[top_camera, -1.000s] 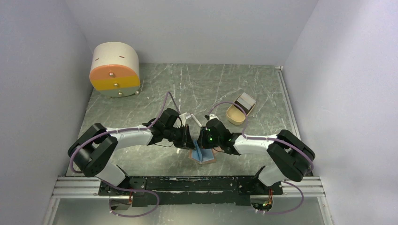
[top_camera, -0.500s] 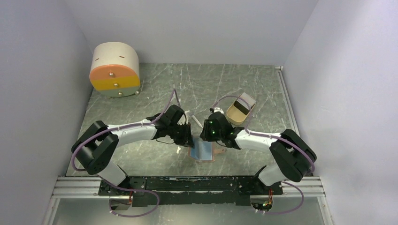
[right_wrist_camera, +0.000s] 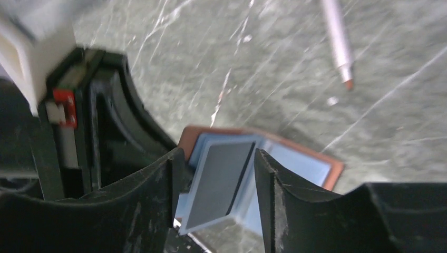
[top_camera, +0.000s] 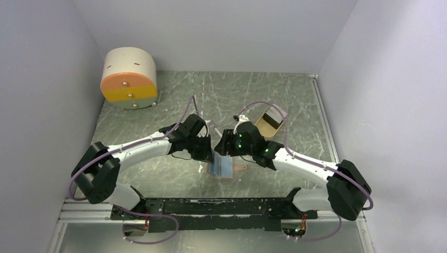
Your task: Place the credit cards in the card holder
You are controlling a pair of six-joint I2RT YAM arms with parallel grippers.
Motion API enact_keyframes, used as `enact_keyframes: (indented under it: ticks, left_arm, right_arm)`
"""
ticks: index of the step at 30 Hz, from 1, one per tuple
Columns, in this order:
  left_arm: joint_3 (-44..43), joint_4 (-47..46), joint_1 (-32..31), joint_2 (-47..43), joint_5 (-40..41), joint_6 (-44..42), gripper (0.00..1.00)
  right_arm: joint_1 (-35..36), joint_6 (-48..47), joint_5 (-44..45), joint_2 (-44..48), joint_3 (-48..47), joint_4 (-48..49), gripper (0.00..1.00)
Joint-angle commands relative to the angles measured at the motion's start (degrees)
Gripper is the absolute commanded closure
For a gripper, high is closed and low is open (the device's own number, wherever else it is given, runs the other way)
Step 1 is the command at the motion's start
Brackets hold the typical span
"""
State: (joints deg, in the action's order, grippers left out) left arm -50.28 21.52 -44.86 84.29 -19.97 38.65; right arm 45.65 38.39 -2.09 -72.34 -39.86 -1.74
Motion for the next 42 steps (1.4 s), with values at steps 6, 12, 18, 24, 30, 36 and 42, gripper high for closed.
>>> enact_keyframes:
  ticks: [6,12,18,24,30,36,42]
  left_arm:
    - [-4.0,4.6,-0.7,0.0,3.1,-1.8,0.91]
    - [-3.5,4.3,-0.7,-0.9,3.3,-1.4,0.91]
    - [-1.7,2.5,-0.7,-2.3,2.2,-1.1,0.91]
    - [0.5,0.2,-0.6,-1.9,1.3,-1.6,0.91]
    - [5.3,-7.9,-0.3,-2.1,-4.6,-1.0,0.91]
    - [10.1,-16.1,1.1,-1.6,-10.7,0.2,0.86]
    - [11.5,-17.6,2.0,-1.8,-12.5,-0.2,0.81]
  right_arm:
    - [8.4,6.5,3.0,-1.1,1.9,1.2,0.4]
    - [9.4,5.7,7.4,-2.8,1.5,-2.8,0.47]
    - [9.2,3.9,12.8,-1.9,0.5,-8.3,0.54]
    - [8.8,1.7,19.3,0.5,-1.3,-16.0,0.51]
    - [3.3,-6.9,23.2,4.4,-4.7,-20.3,0.43]
    - [-7.8,-20.5,25.0,2.6,-9.9,-21.2,0.32]
    - [-17.0,-32.6,32.6,-3.4,-13.8,-17.2,0.25]
